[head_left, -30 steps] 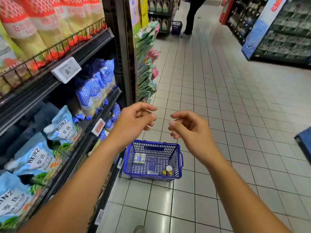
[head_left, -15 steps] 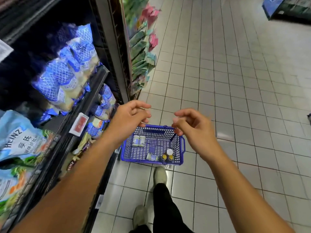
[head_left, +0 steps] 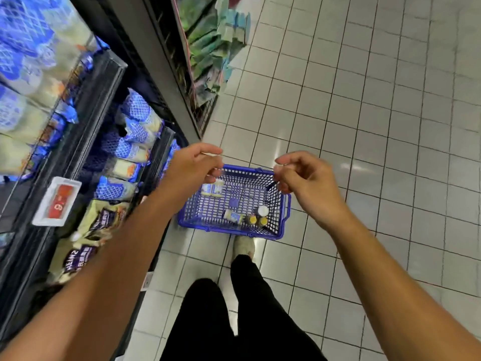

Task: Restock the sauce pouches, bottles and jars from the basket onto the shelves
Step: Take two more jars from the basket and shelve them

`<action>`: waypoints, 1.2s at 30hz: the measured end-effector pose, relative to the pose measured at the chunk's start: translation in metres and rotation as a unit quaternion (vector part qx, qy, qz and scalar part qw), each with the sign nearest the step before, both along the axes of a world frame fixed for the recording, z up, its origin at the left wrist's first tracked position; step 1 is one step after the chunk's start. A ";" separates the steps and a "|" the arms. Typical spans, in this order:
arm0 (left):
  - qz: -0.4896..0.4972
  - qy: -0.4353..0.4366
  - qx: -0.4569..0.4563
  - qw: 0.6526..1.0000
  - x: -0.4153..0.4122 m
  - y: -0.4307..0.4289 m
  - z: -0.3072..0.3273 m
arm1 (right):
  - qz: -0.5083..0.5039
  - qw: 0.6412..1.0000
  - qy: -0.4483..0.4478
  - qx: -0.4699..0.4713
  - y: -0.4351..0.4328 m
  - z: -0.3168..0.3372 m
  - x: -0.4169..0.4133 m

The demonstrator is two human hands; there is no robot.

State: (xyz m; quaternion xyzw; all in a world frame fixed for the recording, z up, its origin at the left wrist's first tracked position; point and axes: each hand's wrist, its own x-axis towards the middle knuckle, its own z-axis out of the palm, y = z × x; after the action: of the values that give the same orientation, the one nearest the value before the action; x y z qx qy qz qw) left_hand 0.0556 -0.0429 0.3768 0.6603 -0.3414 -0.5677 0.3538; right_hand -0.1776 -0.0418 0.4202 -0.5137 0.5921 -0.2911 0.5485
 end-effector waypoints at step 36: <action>-0.048 -0.296 0.215 0.929 0.056 -0.056 -0.635 | 0.056 0.948 0.106 0.295 -0.063 -0.666 0.093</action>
State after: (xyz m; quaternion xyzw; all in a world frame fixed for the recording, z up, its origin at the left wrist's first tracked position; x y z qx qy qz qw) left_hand 0.1114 -0.0988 -0.2579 0.8416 -0.3317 -0.4221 0.0585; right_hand -0.0845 -0.1049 -0.2456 -0.3893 0.6762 -0.0162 0.6252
